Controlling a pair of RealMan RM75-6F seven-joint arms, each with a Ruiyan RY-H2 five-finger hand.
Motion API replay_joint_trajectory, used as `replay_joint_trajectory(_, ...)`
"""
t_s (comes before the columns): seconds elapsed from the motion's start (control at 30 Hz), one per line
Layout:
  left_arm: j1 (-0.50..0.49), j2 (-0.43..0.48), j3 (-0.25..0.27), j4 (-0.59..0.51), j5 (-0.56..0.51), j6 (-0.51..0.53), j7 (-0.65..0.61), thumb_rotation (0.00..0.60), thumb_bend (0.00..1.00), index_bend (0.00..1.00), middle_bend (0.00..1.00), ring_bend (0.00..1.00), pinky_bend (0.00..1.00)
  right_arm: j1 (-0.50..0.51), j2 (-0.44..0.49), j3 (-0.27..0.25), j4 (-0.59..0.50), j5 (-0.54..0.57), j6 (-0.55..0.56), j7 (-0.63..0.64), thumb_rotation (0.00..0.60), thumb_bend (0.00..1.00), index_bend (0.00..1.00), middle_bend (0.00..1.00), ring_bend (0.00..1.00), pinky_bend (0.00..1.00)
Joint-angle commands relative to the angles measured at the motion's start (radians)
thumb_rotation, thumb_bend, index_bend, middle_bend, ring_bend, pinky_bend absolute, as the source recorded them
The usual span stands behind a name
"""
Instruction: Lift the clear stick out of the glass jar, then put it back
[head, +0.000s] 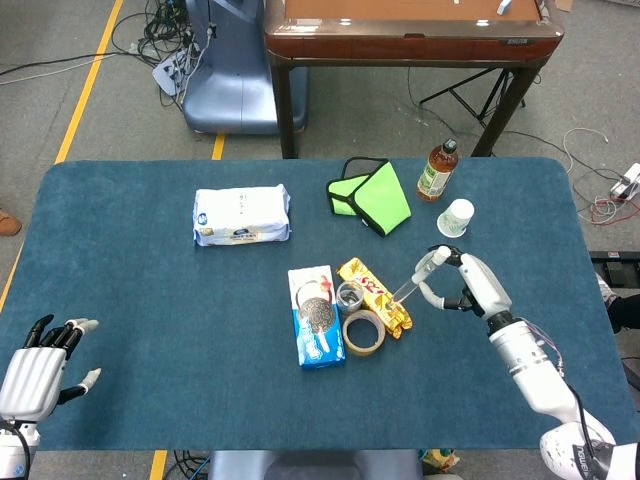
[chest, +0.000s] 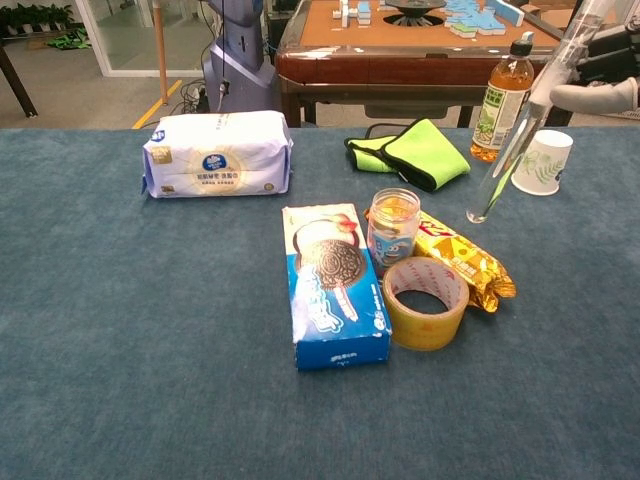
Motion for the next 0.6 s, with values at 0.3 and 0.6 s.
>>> replay_joint_trajectory(0.3, -0.003, 0.001, -0.002, -0.006, -0.001, -0.003, 0.008, 0.6, 0.24, 0.25, 0.25, 0.3, 0.08, -0.011, -0.068, -0.014, 0.076, -0.021, 0.159, -0.399, 0.6, 0.52, 0.67, 0.42, 0.2, 0.19)
replay_joint_trajectory(0.6, 0.002, 0.007, -0.001, -0.002, -0.004, 0.002, -0.001, 0.6, 0.24, 0.25, 0.25, 0.3, 0.08, 0.004, 0.008, 0.012, -0.033, 0.021, -0.012, -0.076, 0.6, 0.52, 0.67, 0.42, 0.21, 0.19)
